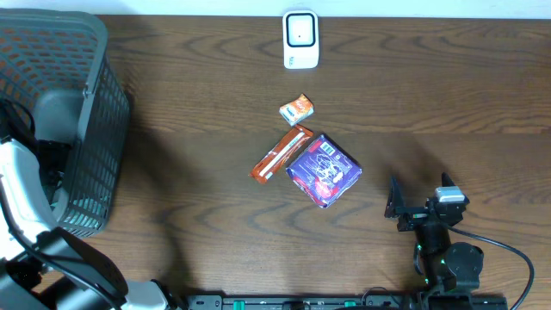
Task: Scan the item barcode
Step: 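Carry the small orange packet out and drop it near the scanner, then reach into the basket and grasp the teal tissue wipes pack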
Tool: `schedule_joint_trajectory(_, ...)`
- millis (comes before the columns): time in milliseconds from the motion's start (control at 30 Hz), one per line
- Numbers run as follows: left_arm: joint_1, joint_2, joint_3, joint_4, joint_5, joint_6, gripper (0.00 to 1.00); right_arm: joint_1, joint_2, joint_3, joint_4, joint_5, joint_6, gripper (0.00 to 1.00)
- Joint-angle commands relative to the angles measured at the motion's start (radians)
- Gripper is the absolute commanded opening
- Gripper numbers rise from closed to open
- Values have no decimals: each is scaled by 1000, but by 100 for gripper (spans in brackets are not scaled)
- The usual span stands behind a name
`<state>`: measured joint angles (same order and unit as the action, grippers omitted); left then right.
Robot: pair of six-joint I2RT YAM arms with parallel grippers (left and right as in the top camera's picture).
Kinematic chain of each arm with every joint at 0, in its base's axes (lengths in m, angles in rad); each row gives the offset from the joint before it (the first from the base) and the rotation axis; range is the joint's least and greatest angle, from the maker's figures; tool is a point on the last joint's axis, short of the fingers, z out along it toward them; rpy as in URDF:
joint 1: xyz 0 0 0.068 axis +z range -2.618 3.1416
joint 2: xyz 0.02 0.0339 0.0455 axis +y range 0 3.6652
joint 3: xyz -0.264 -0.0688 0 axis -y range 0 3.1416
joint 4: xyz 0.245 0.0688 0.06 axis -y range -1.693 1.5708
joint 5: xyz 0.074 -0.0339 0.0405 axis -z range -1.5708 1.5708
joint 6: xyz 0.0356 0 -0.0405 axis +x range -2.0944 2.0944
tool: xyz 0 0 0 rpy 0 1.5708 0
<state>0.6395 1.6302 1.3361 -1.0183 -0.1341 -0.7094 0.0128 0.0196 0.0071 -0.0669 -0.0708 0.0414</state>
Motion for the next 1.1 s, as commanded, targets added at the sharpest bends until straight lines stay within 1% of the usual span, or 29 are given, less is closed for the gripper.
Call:
schedule_joint_trajectory(0,4,58,-25,4,-17,-60,98,2,0,-1,-4,2,10,99)
schedule_joint_trajectory(100,4,105,-41,5,-16,-63,98,2,0,-1,-4,2,10,99)
schedule_joint_trajectory(267,4,173,-88,31,-16,-127,98,2,0,-1,-4,2,10,99)
schedule_joint_trajectory(400,4,200,-119,75,-16,-127,98,2,0,-1,-4,2,10,99)
schedule_joint_trajectory(433,4,203,-127,91,-17,-127,95,2,0,-1,-4,2,10,99)
schedule_joint_trajectory(467,4,203,-131,100,-16,-127,80,2,0,-1,-4,2,10,99)
schedule_joint_trajectory(500,4,204,-136,109,-16,-127,64,2,0,-1,-4,2,10,99)
schedule_joint_trajectory(533,4,204,-136,112,-16,-127,38,2,0,-1,-4,1,10,99)
schedule_joint_trajectory(567,4,204,-136,114,-16,-127,19,2,0,-1,-4,2,10,99)
schedule_joint_trajectory(600,4,204,-136,119,-8,-127,7,2,0,-1,-4,2,10,99)
schedule_joint_trajectory(700,6,194,-117,124,48,-109,8,2,0,-1,-4,2,10,99)
schedule_joint_trajectory(767,6,171,-90,146,107,-48,7,2,0,-1,-4,2,10,99)
schedule_joint_trajectory(867,5,102,-34,195,244,79,7,2,0,-1,-4,2,10,99)
schedule_joint_trajectory(933,5,28,5,235,354,149,7,2,0,-1,-4,2,10,99)
schedule_joint_trajectory(967,5,-12,22,247,392,166,7,2,0,-1,-4,2,10,99)
schedule_joint_trajectory(1033,5,-116,51,269,445,175,7,2,0,-1,-4,2,10,99)
schedule_joint_trajectory(1067,4,-227,56,294,478,176,7,2,0,-1,-4,2,10,99)
